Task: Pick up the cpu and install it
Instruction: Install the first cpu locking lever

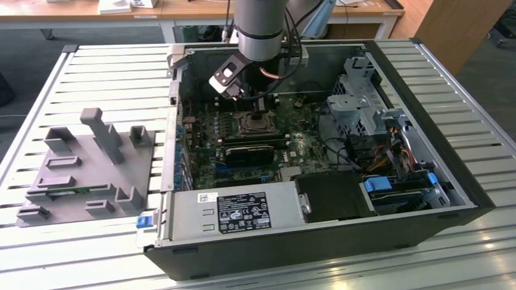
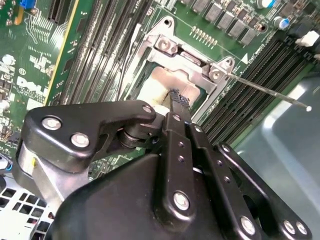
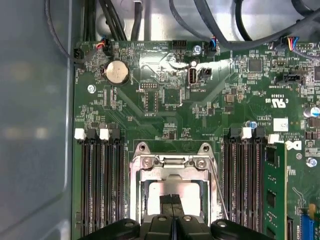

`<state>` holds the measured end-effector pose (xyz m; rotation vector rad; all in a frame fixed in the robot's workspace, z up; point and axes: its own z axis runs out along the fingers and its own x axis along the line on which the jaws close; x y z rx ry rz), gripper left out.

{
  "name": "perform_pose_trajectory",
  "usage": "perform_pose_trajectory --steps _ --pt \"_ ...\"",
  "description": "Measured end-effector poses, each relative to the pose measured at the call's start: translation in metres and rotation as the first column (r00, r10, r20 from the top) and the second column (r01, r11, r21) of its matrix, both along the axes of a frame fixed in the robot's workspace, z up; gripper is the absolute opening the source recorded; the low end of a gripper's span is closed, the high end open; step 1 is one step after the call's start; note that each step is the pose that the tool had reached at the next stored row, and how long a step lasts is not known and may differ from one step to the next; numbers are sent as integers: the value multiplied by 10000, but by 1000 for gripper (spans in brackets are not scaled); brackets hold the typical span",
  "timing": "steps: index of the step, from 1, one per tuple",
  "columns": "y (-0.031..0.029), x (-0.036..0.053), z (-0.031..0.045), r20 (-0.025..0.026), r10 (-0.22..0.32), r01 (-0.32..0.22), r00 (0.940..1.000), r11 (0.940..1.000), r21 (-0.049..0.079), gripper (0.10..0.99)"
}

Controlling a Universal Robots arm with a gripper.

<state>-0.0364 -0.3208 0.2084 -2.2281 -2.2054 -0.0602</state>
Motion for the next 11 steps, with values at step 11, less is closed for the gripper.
perform_pose_trajectory --steps 11 --pt "1 3 154 6 1 -1 10000 10000 -1 106"
